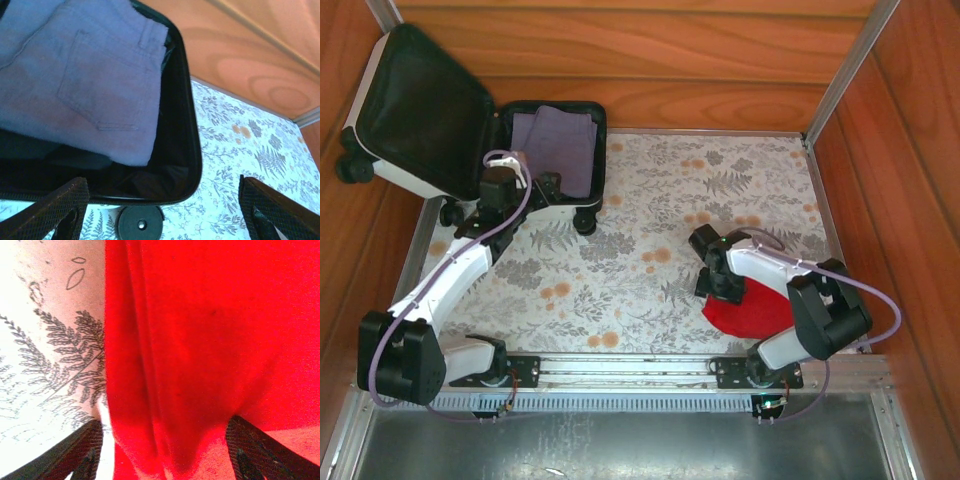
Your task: Pack the luggage
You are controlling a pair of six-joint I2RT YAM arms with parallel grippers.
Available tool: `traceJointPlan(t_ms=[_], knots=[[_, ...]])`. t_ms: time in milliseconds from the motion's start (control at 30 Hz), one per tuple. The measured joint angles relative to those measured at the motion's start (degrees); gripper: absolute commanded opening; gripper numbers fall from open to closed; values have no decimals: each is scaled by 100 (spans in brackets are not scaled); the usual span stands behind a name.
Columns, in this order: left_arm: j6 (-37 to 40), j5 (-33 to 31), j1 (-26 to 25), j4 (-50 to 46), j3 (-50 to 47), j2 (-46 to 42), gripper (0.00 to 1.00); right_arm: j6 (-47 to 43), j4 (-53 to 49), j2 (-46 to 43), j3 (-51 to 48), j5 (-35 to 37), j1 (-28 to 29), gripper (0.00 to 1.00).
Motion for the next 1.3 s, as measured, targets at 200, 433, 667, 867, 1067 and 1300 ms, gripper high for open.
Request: traceJointPlan(t_ms=[200, 433, 667, 867, 1067, 1300], knots=[[-413, 9, -39, -24, -151, 271, 82, -221, 39, 295, 249, 35, 17, 34], [-730, 326, -542, -417, 48, 1010, 90, -723, -37, 564, 557, 223, 131, 0], [-1075, 752, -1469, -710, 249, 1342, 99, -1532, 883, 590, 824, 299, 850, 0], [-1661, 1224, -1812, -754, 684, 2059, 98, -2138, 1860, -315, 544, 13, 1056, 0], [-2273, 1711, -2065, -588, 859, 2704, 96, -2479, 2522, -887, 232, -330, 1051, 0], [-2671, 1902, -2319, -485, 1012, 3008, 96, -2708, 2728, -785, 229, -743, 1051, 0]])
